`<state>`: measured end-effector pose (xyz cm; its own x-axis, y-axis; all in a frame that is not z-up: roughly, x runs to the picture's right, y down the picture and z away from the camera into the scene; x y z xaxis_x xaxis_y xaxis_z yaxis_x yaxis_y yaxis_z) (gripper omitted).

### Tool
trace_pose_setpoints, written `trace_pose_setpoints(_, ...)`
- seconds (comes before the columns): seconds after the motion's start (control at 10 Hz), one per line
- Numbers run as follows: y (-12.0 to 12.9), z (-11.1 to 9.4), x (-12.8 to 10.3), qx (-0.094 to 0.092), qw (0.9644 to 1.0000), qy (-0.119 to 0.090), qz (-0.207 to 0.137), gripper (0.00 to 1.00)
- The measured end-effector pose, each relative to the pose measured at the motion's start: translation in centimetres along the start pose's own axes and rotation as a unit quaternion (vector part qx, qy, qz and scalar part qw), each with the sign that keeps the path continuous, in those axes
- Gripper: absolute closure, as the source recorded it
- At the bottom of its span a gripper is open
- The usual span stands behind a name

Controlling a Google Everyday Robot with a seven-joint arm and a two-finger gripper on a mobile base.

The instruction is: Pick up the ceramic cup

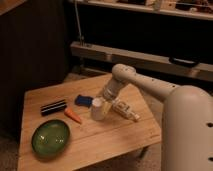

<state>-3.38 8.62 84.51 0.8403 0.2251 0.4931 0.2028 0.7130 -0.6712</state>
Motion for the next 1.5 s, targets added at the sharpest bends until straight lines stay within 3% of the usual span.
trace_pose_setpoints(0.4,-0.11,0.61,-0.33,-0.008,0.9999,-0.004,-0.007,0.23)
trace_pose_setpoints(0.6,-0.01,0.77,-0.04,-0.011,0.9999,-0.006,-0.004,0.40)
trace_pose_setpoints(1.1,0.10,0.90,0.31,-0.018,0.9997,-0.013,0.009,0.95)
trace_pose_setpoints(1.5,-0.19,0.19,0.01,-0.015,0.9998,-0.012,0.008,1.00)
